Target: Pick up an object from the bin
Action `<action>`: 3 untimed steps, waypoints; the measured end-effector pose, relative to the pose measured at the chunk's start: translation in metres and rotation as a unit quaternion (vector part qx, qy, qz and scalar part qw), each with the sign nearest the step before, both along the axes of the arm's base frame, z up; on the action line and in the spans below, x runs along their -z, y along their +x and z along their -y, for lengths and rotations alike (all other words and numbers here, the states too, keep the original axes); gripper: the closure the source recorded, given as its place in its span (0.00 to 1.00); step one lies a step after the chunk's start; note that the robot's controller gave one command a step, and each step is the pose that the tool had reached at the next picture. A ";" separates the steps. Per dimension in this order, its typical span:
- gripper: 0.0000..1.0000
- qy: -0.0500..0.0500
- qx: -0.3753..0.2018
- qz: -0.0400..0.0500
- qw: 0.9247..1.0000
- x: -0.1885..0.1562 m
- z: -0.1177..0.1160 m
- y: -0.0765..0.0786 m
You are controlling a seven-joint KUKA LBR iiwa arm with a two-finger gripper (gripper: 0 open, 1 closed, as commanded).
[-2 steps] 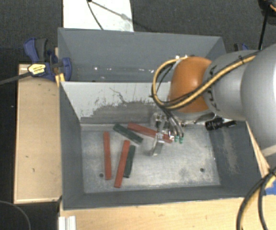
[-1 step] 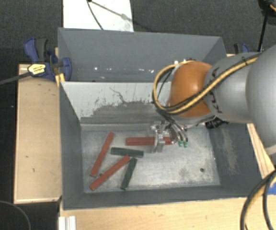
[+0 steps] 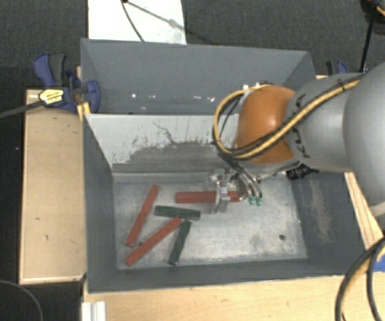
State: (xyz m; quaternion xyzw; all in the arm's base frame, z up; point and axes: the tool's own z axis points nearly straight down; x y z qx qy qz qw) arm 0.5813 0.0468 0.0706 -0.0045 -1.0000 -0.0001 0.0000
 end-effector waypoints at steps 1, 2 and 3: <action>1.00 0.000 0.000 -0.002 1.000 -0.004 0.000 -0.002; 1.00 0.000 0.000 -0.004 1.000 -0.024 0.000 -0.003; 1.00 0.000 -0.001 0.000 1.000 -0.043 0.000 -0.001</action>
Offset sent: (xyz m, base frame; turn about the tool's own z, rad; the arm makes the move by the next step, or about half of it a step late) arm 0.0001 -0.0001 0.0227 0.0000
